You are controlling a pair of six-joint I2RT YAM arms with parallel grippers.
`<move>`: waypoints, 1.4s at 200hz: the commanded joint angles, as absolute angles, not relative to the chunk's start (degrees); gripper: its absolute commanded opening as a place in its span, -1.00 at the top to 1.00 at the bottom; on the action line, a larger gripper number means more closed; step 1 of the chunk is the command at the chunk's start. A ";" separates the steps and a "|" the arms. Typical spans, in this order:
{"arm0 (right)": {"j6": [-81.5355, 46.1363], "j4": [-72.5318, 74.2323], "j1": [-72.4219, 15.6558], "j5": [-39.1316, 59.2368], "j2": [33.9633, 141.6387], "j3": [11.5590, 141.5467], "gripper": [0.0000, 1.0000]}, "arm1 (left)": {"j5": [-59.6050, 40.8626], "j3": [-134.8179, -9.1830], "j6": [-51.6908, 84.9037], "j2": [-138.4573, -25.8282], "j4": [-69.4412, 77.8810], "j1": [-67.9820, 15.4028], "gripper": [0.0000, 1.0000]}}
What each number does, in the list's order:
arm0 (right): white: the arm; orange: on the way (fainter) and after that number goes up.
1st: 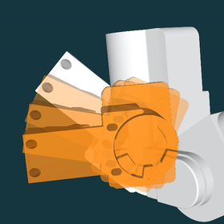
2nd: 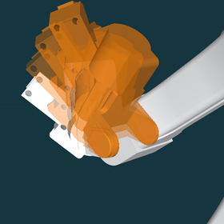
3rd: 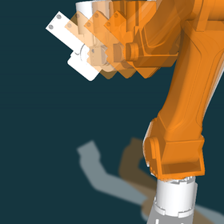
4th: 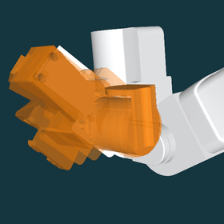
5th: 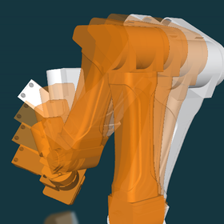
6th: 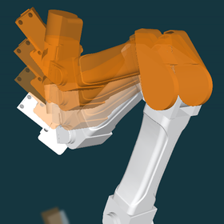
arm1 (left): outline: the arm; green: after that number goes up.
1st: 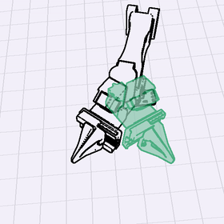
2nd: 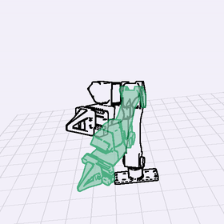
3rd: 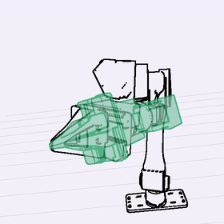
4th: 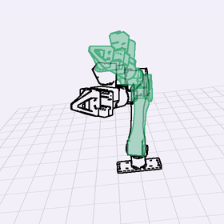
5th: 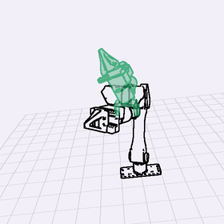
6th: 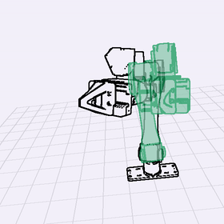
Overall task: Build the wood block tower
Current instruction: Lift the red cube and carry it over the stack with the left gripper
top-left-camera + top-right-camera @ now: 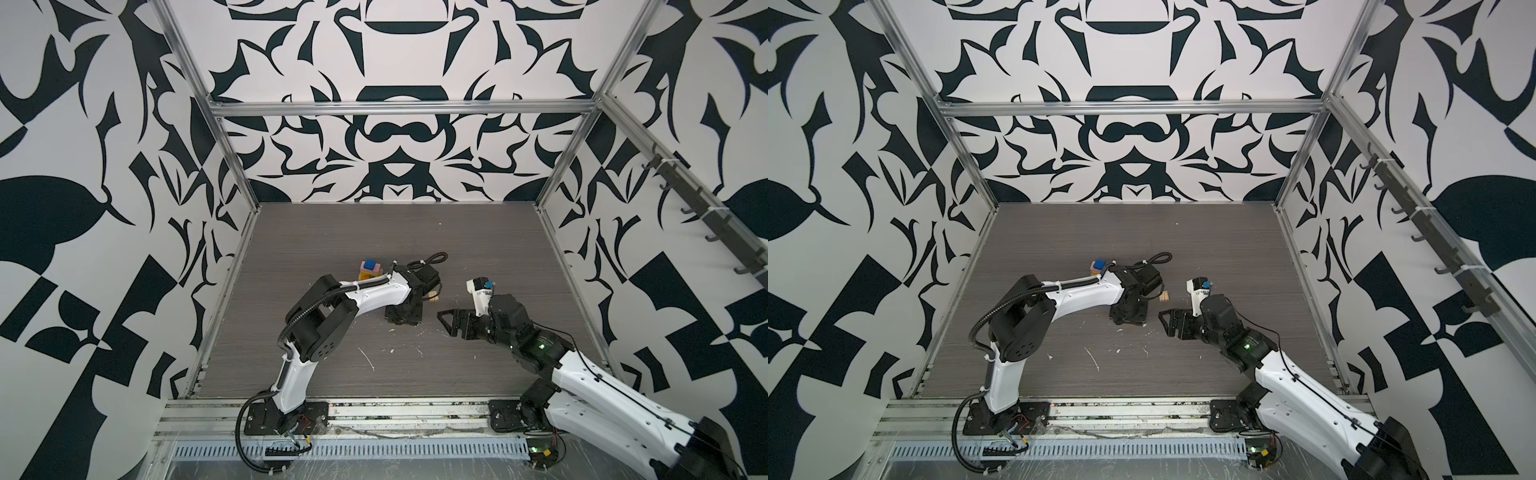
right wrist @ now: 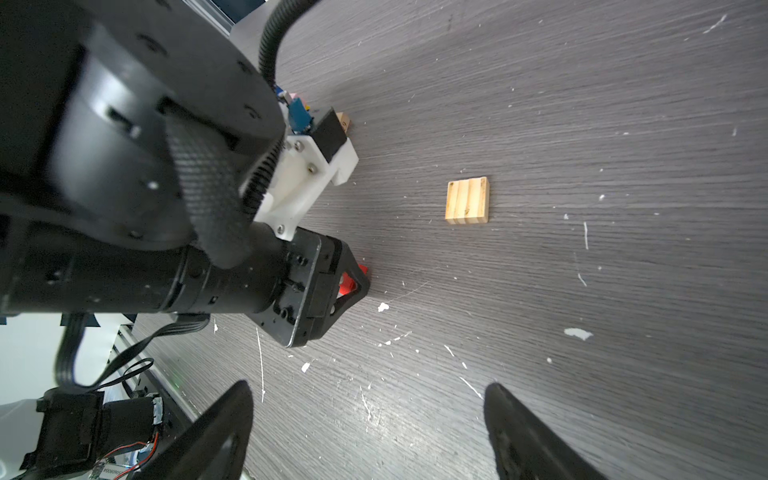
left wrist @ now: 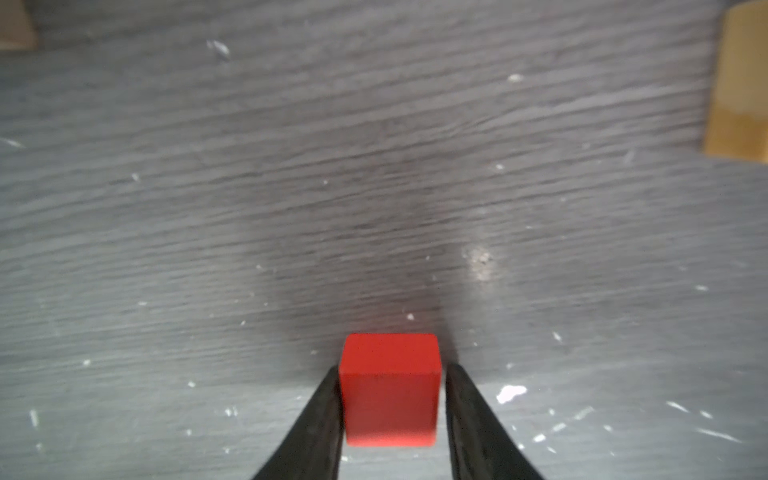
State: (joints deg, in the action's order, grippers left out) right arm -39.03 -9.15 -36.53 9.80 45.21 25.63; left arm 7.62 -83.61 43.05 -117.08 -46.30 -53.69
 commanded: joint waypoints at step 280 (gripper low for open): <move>-38.14 -10.01 -36.87 9.26 44.48 29.17 -0.81 | 13.27 -87.34 25.34 -103.17 -54.18 -45.05 0.55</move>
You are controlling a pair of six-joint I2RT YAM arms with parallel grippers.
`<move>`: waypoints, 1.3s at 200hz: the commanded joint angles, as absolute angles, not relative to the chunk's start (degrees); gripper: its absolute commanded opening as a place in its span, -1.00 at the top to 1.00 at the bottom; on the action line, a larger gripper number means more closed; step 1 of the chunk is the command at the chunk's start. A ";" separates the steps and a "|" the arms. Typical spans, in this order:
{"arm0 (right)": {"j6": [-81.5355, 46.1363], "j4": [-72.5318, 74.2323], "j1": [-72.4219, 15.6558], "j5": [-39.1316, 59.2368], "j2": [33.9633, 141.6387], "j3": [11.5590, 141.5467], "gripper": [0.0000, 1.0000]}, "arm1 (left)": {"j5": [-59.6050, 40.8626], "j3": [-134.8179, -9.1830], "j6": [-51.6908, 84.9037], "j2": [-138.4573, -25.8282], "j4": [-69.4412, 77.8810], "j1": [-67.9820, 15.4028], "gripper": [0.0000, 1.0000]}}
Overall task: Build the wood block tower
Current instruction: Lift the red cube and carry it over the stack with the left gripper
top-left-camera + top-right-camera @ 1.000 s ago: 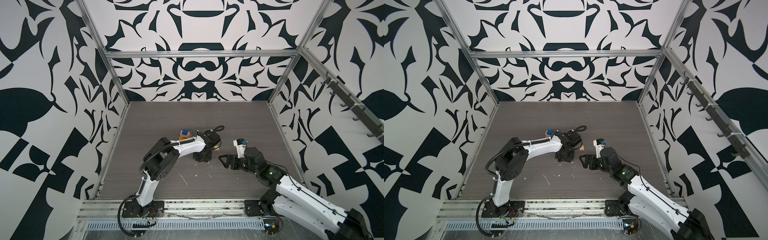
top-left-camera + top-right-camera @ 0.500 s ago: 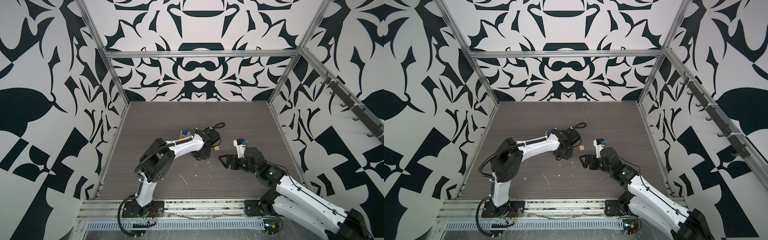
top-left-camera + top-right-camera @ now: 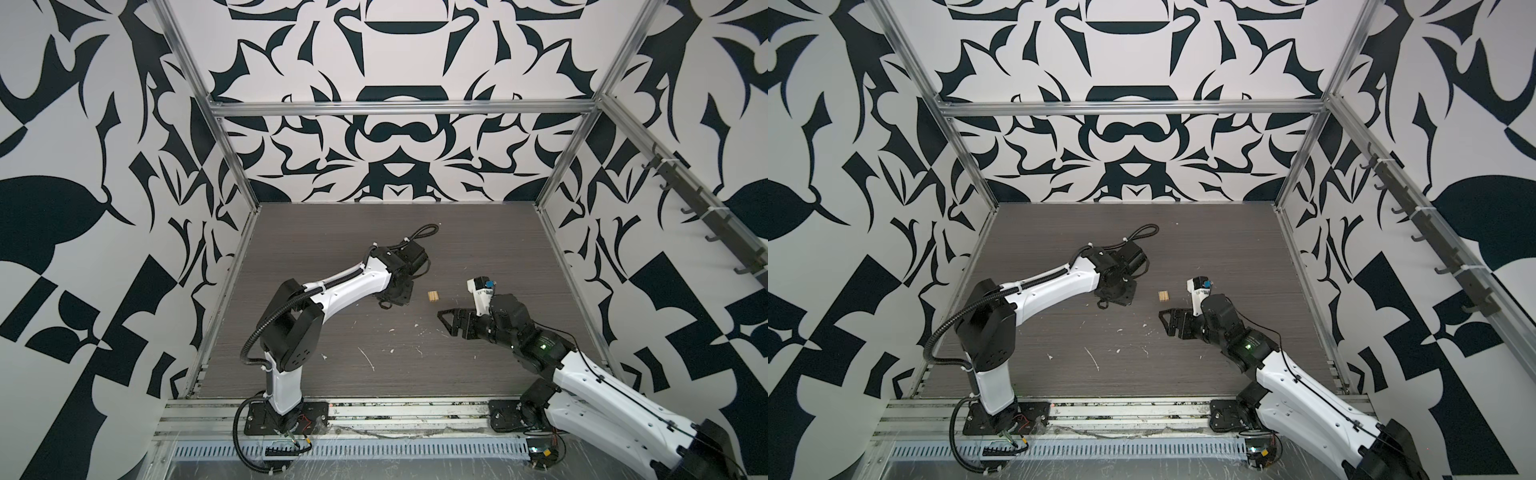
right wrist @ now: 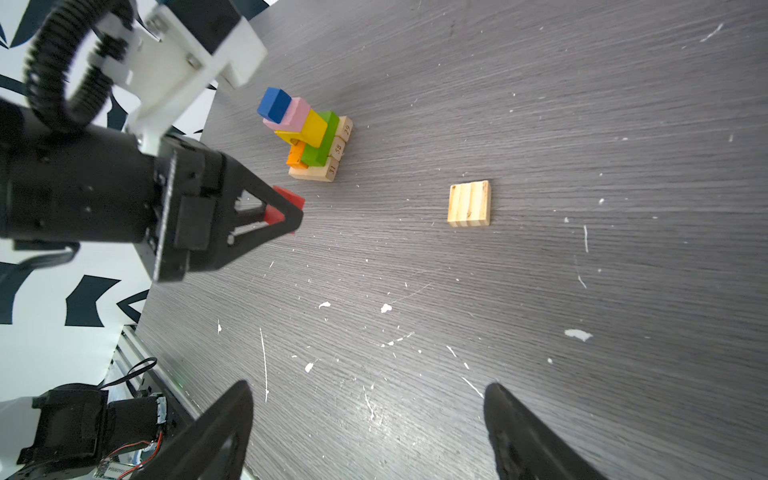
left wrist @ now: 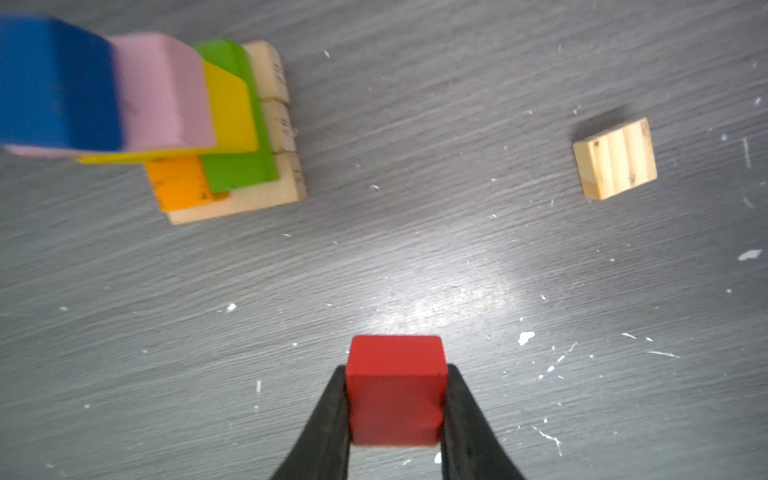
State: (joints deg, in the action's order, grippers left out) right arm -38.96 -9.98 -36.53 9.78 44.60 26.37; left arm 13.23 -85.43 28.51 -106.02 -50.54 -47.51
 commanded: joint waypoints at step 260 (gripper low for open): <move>-37.53 -12.57 -36.87 8.82 44.13 30.70 -0.81 | 10.34 -99.59 8.76 -109.10 -56.28 -32.44 0.47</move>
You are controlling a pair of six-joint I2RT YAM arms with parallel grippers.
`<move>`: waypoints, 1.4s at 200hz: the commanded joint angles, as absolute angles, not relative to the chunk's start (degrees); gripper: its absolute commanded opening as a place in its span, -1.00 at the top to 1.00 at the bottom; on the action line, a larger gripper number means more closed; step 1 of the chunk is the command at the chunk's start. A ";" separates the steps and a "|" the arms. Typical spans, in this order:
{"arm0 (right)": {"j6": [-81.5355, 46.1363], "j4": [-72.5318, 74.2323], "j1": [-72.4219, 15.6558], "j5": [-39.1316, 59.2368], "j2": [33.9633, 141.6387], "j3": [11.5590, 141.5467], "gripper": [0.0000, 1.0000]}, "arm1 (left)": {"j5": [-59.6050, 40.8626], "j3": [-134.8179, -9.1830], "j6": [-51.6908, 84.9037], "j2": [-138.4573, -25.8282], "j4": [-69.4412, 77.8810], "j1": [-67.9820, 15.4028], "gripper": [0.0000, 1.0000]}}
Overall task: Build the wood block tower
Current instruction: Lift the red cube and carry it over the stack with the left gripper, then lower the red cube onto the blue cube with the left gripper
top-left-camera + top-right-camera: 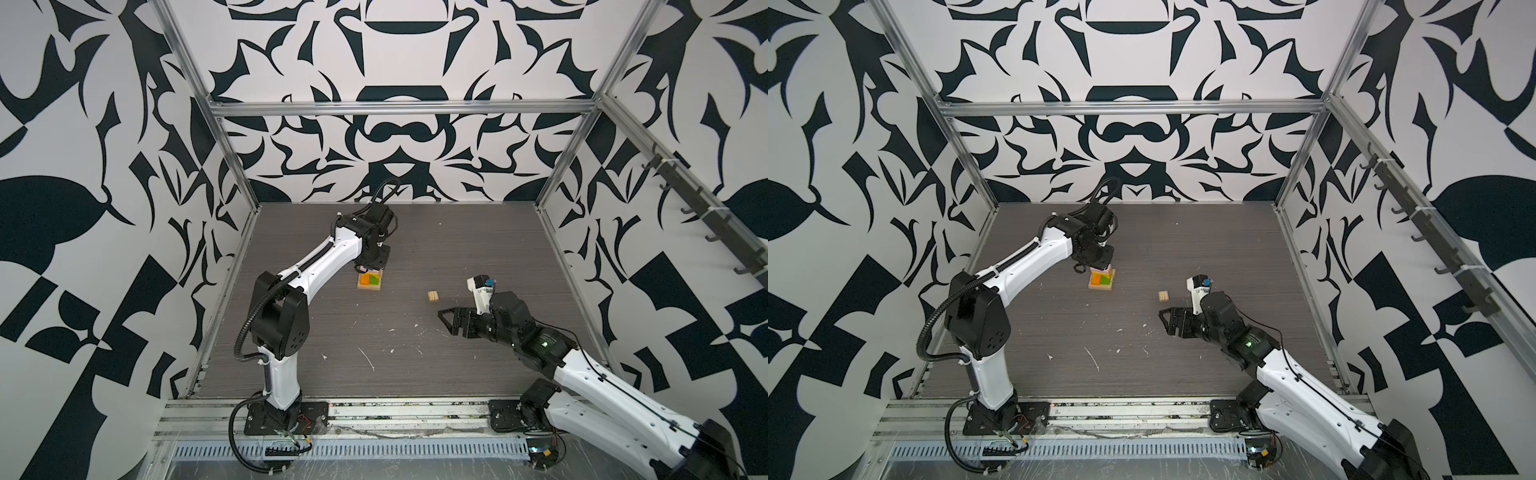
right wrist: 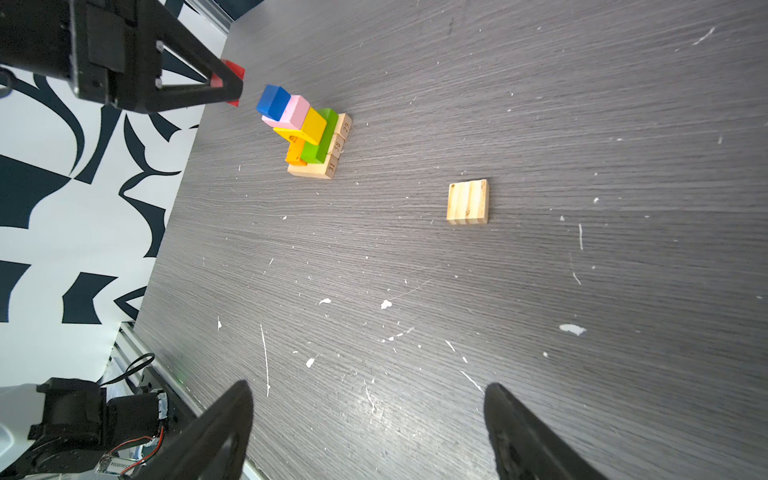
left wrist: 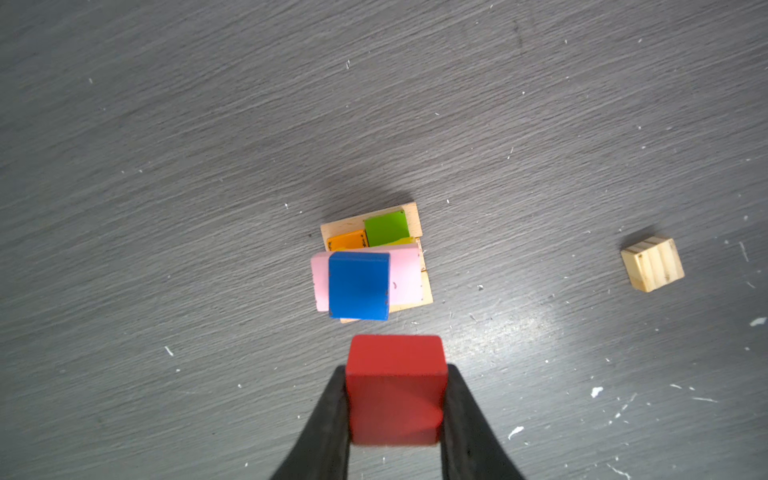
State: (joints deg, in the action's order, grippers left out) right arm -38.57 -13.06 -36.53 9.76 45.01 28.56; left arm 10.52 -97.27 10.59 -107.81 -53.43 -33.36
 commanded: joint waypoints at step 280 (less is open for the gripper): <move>-37.18 -12.67 -36.90 8.82 44.91 31.47 -0.81 | 4.70 -106.54 6.77 -117.66 -62.15 -28.46 0.47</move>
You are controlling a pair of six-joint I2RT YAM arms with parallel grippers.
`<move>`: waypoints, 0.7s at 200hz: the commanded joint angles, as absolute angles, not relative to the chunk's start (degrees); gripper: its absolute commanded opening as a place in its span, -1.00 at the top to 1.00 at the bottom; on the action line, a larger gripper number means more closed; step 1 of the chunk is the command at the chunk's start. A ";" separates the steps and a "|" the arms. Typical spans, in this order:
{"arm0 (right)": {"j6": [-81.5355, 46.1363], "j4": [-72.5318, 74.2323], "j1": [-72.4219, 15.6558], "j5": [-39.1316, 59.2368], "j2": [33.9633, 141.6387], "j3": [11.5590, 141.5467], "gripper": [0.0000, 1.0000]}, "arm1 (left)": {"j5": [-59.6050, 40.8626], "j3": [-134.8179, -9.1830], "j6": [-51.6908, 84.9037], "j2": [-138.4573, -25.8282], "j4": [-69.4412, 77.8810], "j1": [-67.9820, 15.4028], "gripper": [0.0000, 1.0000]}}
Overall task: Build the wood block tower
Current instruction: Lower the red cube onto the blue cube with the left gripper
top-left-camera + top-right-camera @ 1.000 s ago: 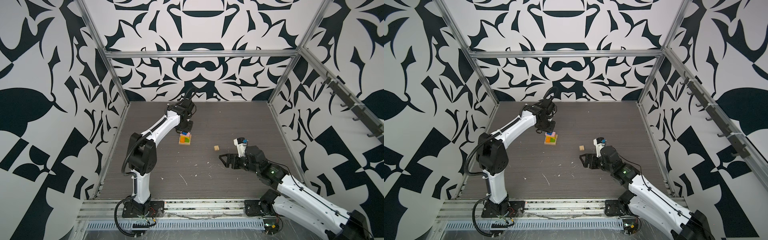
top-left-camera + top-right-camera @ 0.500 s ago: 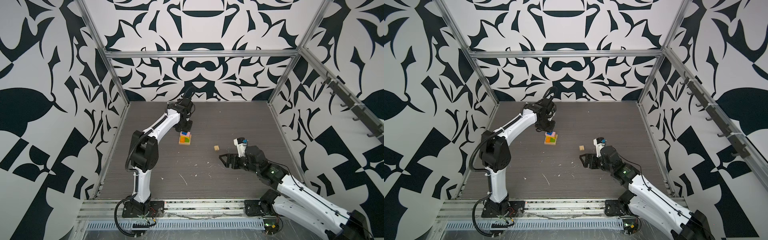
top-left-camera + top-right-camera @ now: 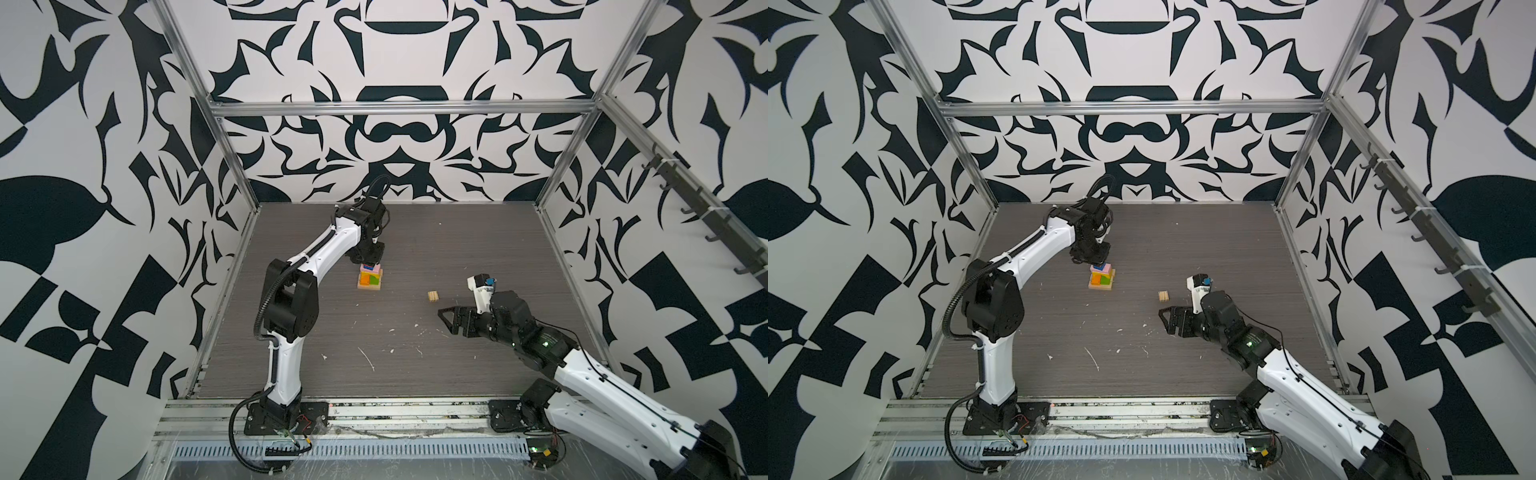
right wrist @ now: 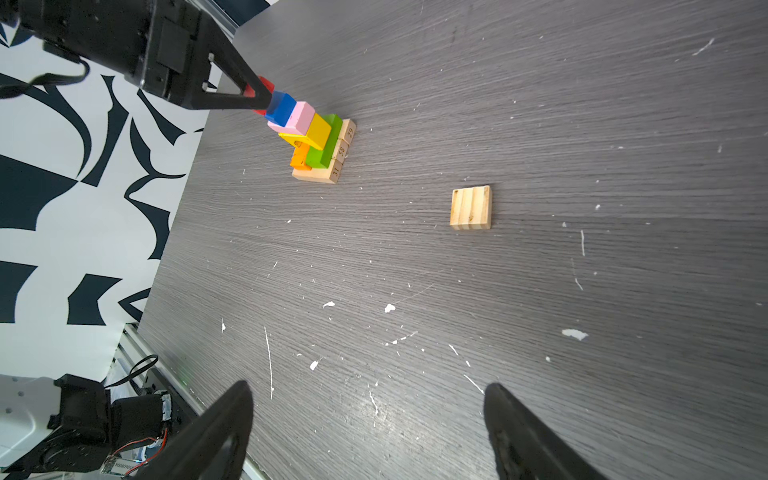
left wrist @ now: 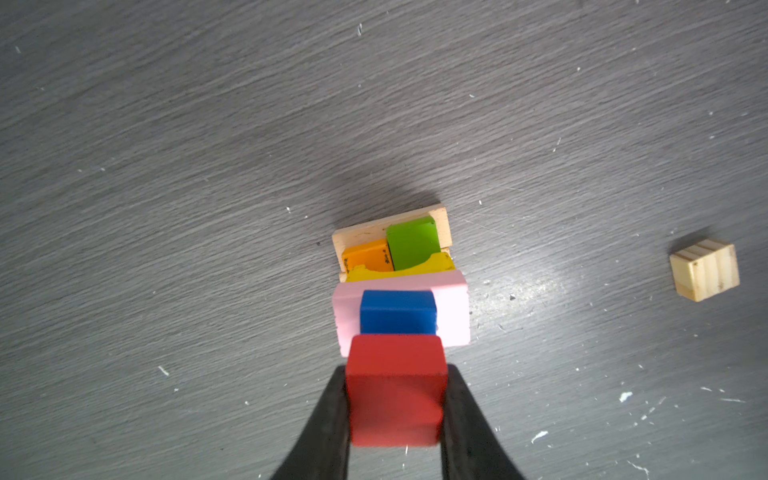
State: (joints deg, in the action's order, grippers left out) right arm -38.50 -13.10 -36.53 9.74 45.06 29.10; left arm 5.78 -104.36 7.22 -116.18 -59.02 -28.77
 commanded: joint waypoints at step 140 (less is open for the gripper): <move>-37.35 -12.48 -36.90 8.80 44.65 30.76 -0.81 | 4.55 -107.51 7.36 -119.14 -61.88 -28.30 0.47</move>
